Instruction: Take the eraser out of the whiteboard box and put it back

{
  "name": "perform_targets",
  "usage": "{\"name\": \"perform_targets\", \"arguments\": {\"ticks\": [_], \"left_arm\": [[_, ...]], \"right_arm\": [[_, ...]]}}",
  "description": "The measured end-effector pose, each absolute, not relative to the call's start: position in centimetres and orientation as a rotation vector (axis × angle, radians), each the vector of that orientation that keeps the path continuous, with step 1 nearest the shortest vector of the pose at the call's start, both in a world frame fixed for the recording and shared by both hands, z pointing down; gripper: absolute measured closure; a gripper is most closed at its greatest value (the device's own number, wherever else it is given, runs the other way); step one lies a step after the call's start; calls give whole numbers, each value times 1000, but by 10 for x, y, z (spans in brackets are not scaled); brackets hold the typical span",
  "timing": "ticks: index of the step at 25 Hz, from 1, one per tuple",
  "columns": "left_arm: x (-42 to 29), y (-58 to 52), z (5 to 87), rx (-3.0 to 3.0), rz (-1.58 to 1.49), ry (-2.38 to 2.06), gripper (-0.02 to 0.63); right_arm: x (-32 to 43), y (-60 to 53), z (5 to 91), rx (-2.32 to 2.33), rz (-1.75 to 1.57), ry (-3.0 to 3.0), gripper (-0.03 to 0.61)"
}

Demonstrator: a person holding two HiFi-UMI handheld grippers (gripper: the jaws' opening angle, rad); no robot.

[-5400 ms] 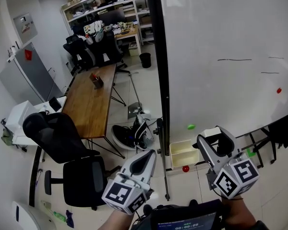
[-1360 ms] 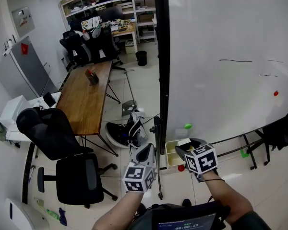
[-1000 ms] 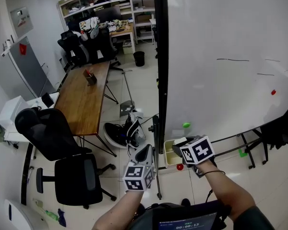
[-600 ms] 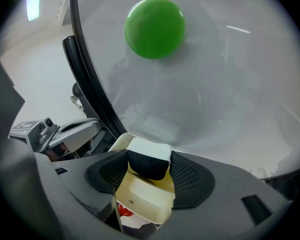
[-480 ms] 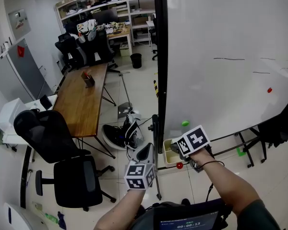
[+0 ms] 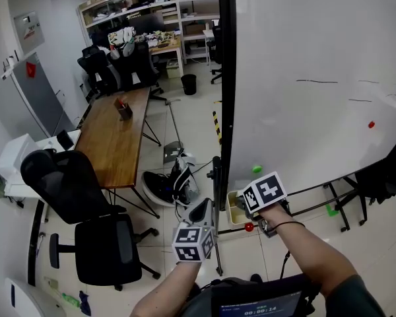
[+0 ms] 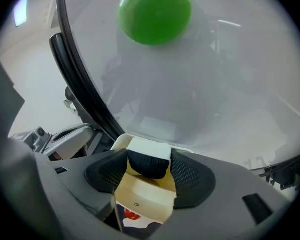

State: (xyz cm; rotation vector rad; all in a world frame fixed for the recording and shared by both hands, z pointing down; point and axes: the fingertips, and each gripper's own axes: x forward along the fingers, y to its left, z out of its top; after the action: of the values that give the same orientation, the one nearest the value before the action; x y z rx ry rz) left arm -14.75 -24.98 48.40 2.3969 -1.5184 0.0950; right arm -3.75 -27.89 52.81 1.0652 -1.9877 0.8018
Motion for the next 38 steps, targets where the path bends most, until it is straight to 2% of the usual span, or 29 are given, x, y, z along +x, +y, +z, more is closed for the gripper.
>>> {"name": "perform_targets", "arguments": {"ticks": [38], "left_arm": [[-142,-245,484,2392,78,-1503,591]], "right_arm": [[-42,-279,526,1062,924,-2019,270]]}}
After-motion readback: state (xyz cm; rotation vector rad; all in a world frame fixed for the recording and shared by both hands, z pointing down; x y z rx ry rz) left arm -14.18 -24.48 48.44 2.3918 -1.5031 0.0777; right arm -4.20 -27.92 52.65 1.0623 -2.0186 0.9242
